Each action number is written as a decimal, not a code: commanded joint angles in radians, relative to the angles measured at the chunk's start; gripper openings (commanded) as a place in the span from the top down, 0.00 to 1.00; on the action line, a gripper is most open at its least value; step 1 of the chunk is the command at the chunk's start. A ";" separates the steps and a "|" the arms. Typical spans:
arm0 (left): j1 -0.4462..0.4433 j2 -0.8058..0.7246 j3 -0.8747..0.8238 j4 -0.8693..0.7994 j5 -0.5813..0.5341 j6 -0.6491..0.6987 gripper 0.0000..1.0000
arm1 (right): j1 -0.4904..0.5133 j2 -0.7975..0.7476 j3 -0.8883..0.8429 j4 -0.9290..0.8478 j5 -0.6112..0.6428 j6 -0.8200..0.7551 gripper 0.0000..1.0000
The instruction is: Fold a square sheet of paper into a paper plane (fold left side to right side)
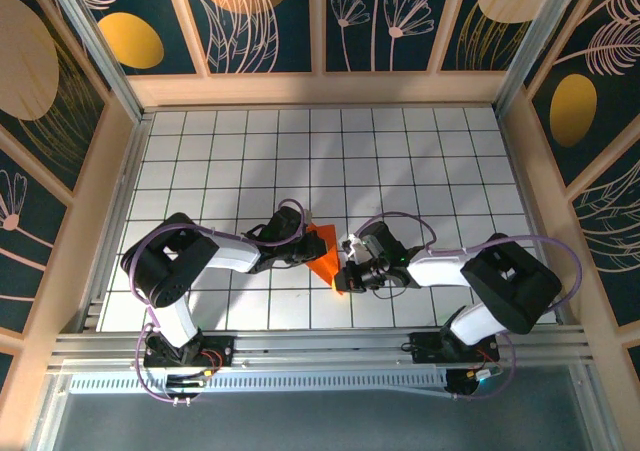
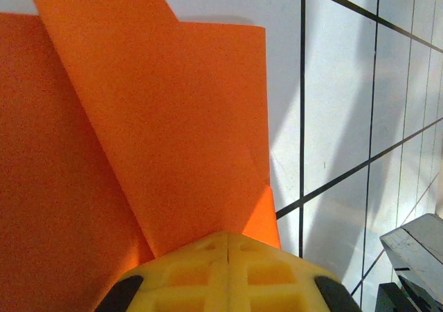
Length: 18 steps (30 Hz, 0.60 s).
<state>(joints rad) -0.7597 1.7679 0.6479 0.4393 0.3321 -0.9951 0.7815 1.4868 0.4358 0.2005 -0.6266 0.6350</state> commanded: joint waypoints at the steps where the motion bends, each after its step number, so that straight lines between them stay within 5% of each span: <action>1: -0.003 0.021 -0.027 -0.089 -0.057 0.026 1.00 | 0.003 0.007 -0.018 0.003 0.011 -0.014 1.00; 18: -0.003 0.021 -0.027 -0.092 -0.061 0.027 1.00 | 0.014 0.029 -0.024 0.020 -0.002 -0.005 1.00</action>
<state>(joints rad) -0.7597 1.7679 0.6479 0.4389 0.3321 -0.9951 0.7856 1.4971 0.4286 0.2138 -0.6273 0.6353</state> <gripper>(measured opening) 0.048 0.051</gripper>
